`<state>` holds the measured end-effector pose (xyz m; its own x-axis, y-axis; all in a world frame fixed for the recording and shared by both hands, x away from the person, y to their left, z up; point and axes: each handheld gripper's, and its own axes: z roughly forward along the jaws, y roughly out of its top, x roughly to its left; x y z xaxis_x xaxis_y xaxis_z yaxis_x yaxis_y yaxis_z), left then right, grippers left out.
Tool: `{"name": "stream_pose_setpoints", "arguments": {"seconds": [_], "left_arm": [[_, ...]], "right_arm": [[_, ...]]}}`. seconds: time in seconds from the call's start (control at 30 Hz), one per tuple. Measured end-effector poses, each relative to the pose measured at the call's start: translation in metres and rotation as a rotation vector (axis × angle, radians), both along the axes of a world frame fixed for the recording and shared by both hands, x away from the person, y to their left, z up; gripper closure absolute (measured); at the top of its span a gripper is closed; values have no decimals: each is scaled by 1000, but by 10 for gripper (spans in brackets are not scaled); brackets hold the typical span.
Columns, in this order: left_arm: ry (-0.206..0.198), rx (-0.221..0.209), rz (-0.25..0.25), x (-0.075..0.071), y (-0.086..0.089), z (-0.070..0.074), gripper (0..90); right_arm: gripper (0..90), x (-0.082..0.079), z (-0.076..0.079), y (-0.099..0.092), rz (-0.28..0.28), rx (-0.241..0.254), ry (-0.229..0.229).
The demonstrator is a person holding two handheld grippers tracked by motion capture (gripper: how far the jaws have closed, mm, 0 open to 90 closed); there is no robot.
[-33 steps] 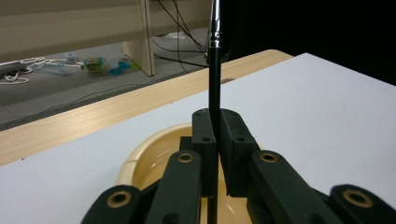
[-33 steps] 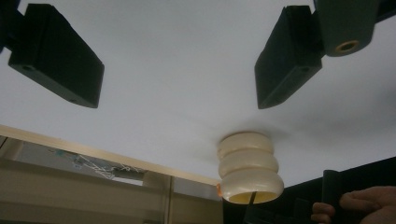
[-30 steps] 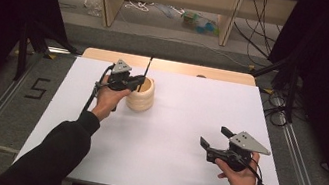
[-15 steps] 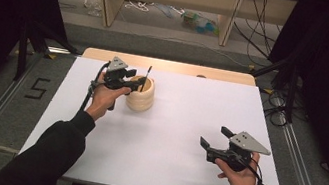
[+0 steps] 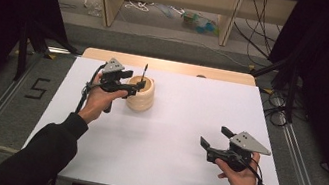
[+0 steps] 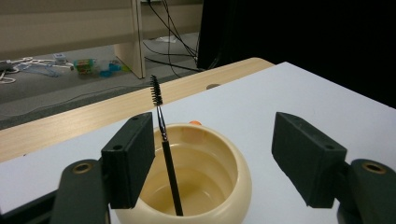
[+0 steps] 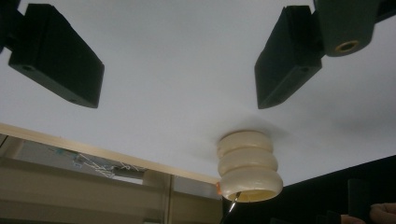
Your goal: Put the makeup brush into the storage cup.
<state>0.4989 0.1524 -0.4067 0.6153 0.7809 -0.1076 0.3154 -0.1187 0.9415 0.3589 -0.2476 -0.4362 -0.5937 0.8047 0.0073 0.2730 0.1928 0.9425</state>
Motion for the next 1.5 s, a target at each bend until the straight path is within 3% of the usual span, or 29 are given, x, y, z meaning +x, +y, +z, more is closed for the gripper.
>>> {"name": "stream_pose_setpoints", "arguments": {"seconds": [0.6,0.73,1.0,1.5], "left_arm": [[-5,-21,-6,-13,12,4,243],[-1,-16,-23,-17,11,5,233],[-31,-3,-43,-26,9,9,226],[-24,4,-59,-36,12,2,215]], "right_arm": [[170,-1,1,-1,6,-6,7],[170,-1,1,0,3,2,13],[170,-1,1,-1,7,-5,10],[171,-1,1,-1,8,-2,7]]}}
